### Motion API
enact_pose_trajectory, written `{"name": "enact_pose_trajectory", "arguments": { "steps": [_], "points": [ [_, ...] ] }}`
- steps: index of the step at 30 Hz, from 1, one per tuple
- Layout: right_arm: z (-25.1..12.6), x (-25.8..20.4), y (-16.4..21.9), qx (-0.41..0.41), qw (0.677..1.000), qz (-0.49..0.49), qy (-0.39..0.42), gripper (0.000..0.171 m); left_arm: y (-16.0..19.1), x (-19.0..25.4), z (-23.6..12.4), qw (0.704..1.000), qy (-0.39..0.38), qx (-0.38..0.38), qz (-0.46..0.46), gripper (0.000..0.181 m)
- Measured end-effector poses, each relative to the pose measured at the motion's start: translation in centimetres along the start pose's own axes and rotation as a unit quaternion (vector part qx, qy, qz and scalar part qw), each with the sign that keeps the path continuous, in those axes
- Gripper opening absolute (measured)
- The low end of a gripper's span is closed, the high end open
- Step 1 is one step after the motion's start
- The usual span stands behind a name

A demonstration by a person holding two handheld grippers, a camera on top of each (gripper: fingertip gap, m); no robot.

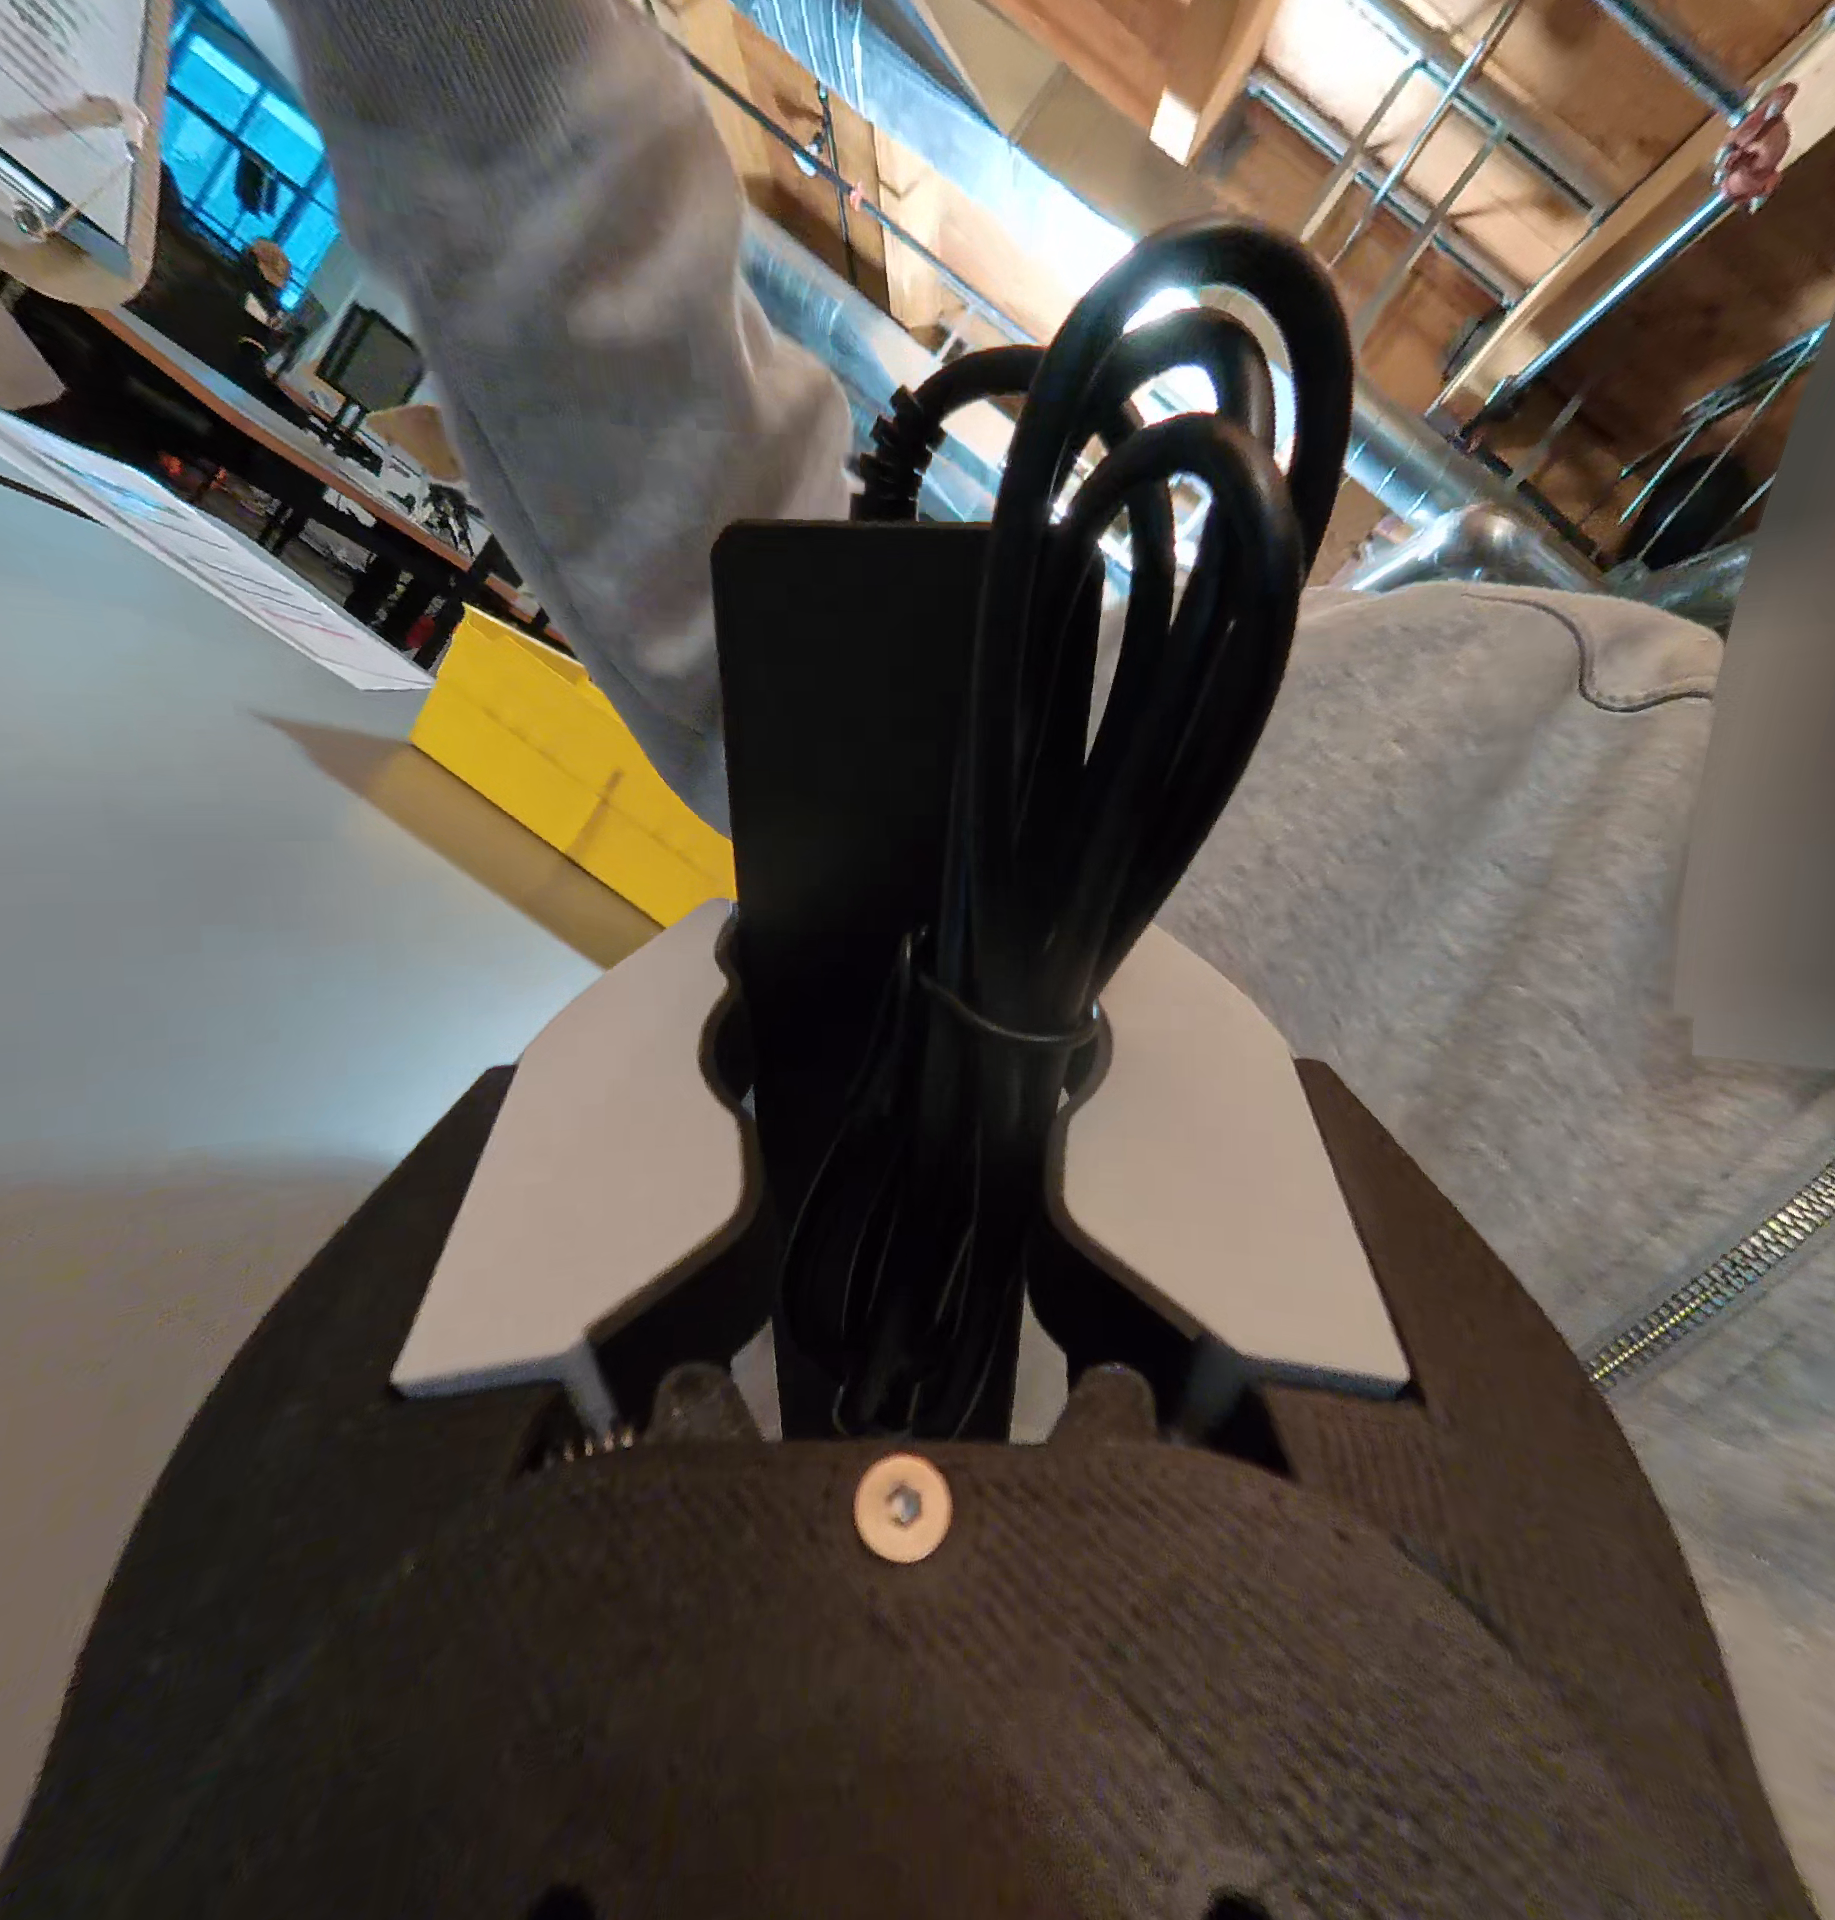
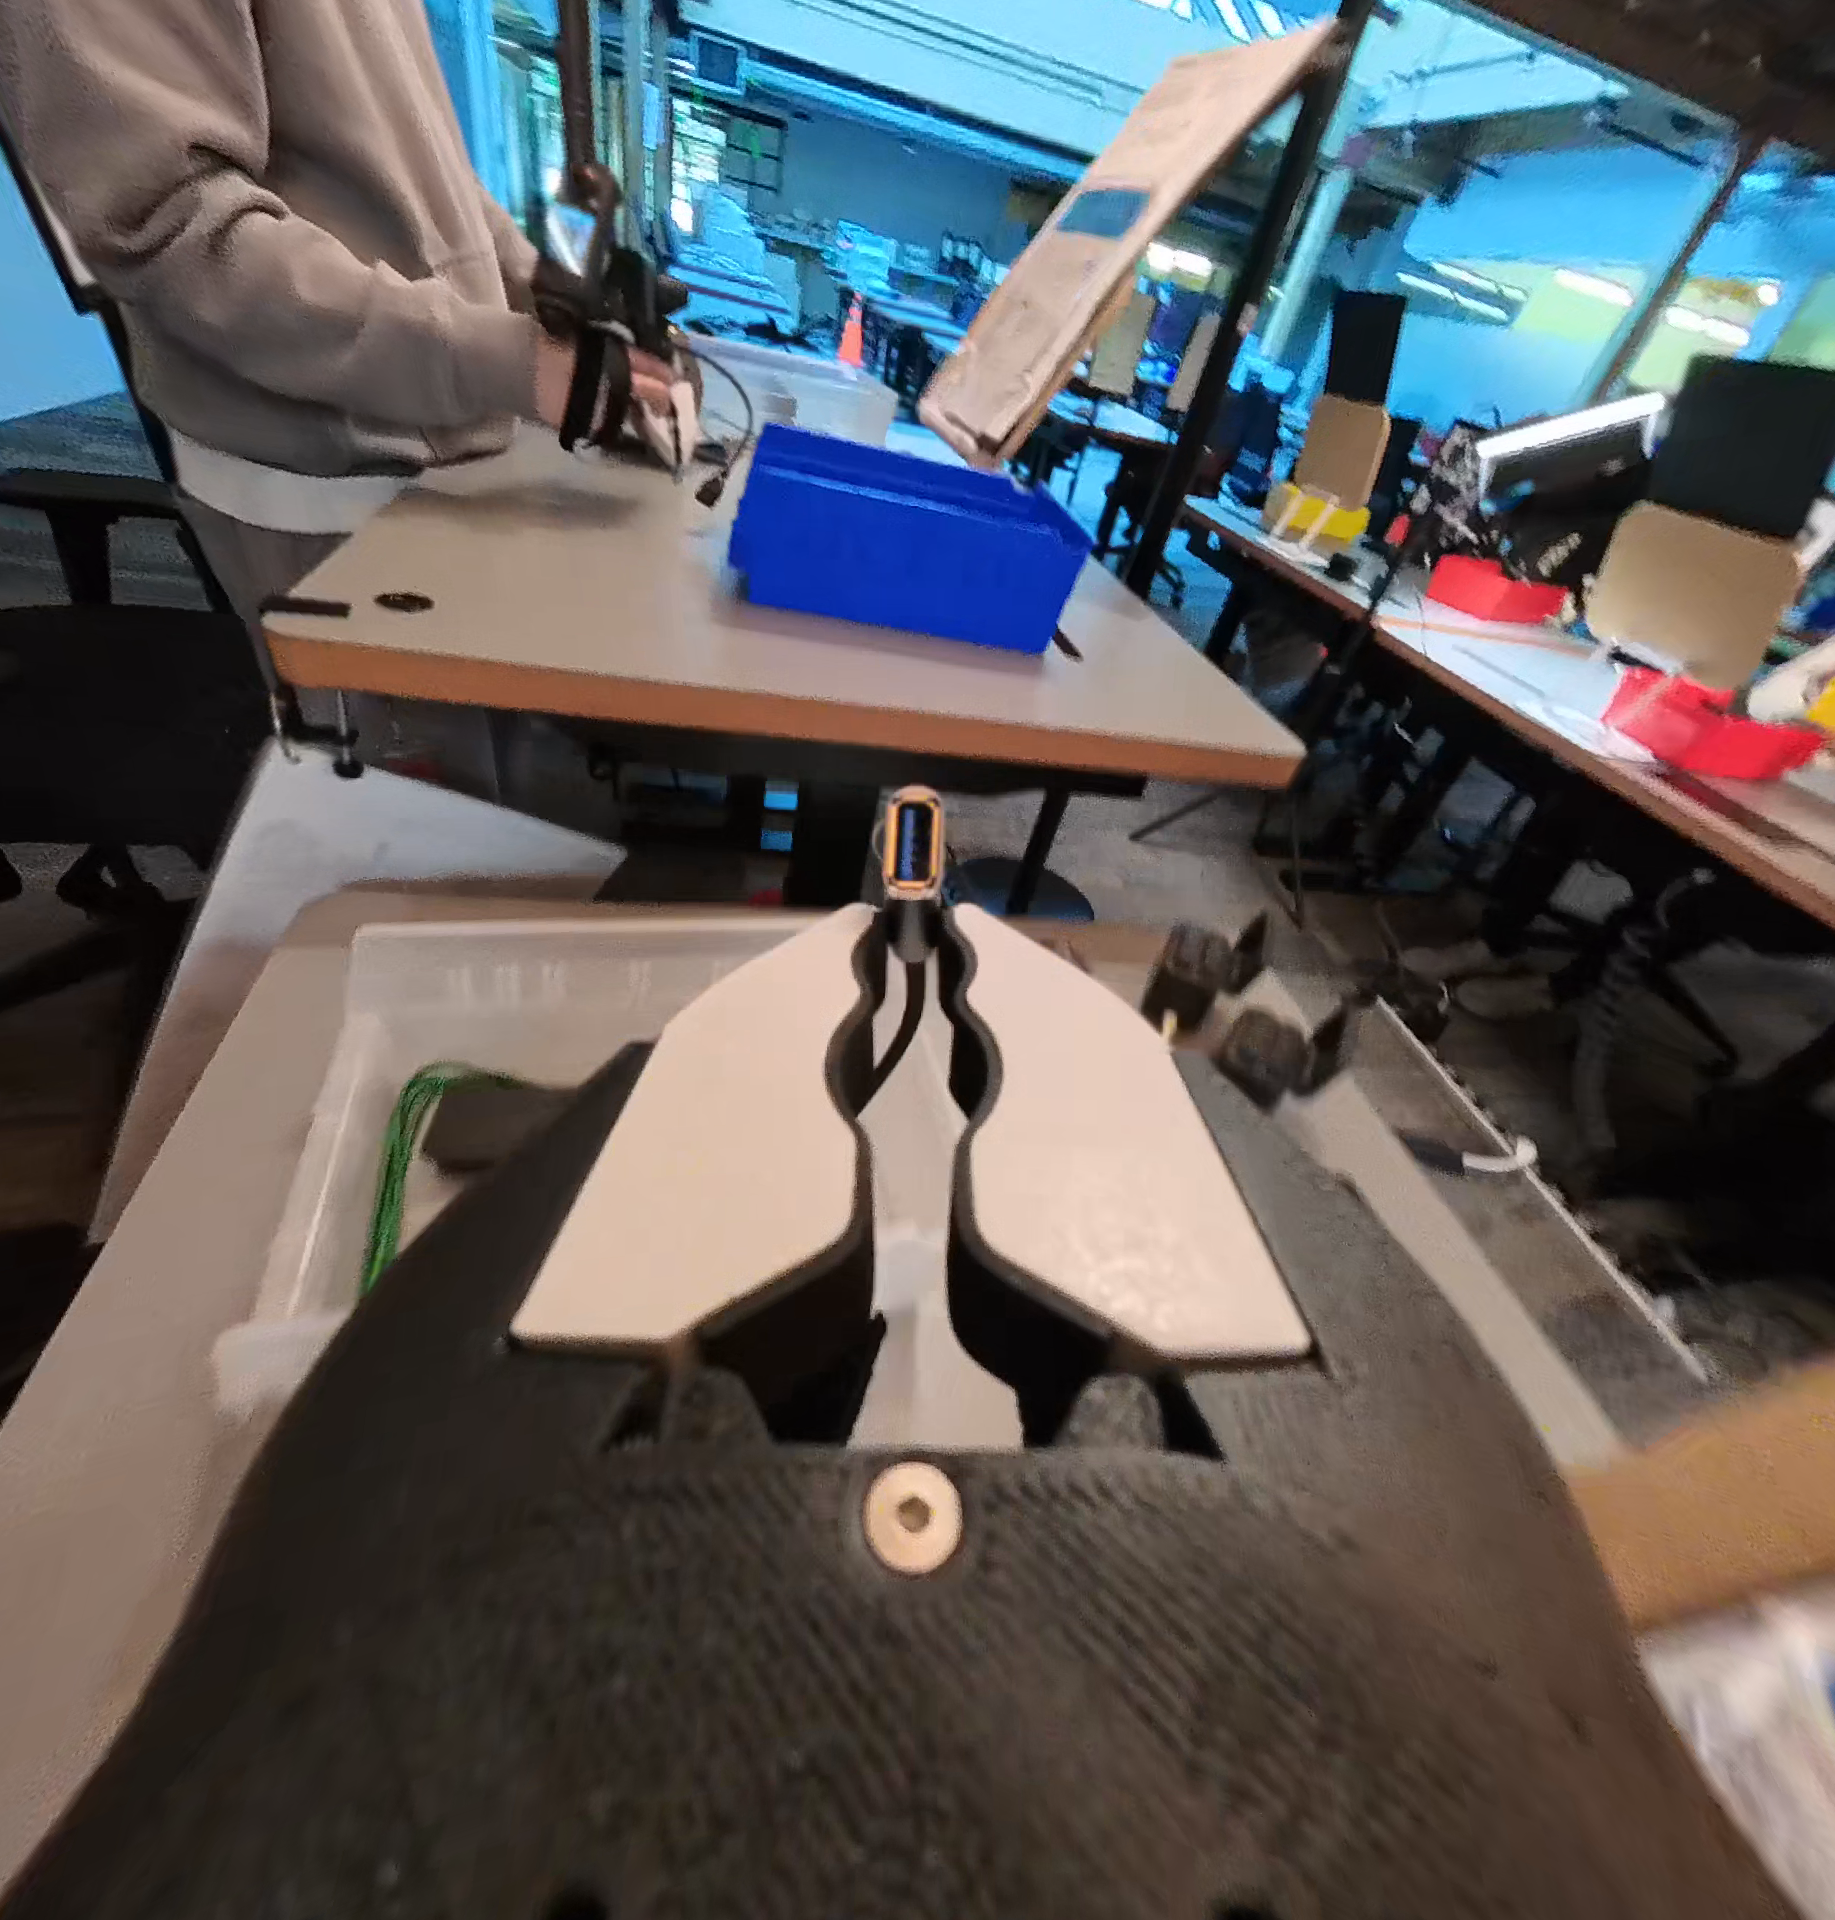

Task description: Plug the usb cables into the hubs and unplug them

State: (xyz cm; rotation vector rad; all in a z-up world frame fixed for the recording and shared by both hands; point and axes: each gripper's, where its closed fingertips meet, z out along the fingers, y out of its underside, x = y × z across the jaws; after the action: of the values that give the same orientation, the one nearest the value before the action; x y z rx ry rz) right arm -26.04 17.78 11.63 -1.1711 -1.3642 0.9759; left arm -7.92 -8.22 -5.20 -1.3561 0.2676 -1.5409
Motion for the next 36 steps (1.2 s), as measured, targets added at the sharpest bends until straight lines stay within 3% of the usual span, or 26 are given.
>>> {"name": "enact_pose_trajectory", "arguments": {
  "steps": [7, 12, 16, 20, 27, 29, 33, 36],
  "points": [
    [-16.0, -2.3, 11.9, -0.065, 0.985, 0.099, 0.124, 0.009, -0.6, -1.1, 0.2, 1.000, -0.015, 0.012, -0.002, 0.058],
    [-26.2, -3.4, 19.3, -0.124, 0.943, 0.092, 0.295, 0.009, -2.3, -2.3, 0.8, 0.998, -0.019, 0.049, -0.020, 0.058],
    [-32.7, -5.0, 22.9, -0.123, 0.901, 0.165, 0.382, 0.009, -3.3, -4.5, 1.8, 0.997, -0.038, 0.065, -0.028, 0.058],
    [-37.1, -7.8, 27.9, -0.182, 0.863, 0.203, 0.426, 0.012, -4.3, -6.3, 3.2, 0.996, -0.035, 0.070, -0.034, 0.058],
    [-40.1, -11.6, 30.9, -0.227, 0.847, 0.259, 0.405, 0.041, -4.4, -8.2, 6.1, 0.998, -0.003, 0.041, -0.049, 0.058],
    [-39.5, -12.8, 29.8, -0.205, 0.872, 0.247, 0.370, 0.038, -4.4, -8.4, 6.7, 0.998, 0.006, 0.033, -0.052, 0.058],
    [-35.9, -17.7, 27.2, -0.186, 0.944, 0.173, 0.211, 0.029, -4.3, -9.0, 7.2, 0.998, 0.022, 0.017, -0.060, 0.058],
    [-33.8, -22.0, 27.8, -0.231, 0.962, 0.107, 0.100, 0.034, -4.2, -9.2, 7.4, 0.997, 0.034, 0.009, -0.070, 0.058]
  ]
}}
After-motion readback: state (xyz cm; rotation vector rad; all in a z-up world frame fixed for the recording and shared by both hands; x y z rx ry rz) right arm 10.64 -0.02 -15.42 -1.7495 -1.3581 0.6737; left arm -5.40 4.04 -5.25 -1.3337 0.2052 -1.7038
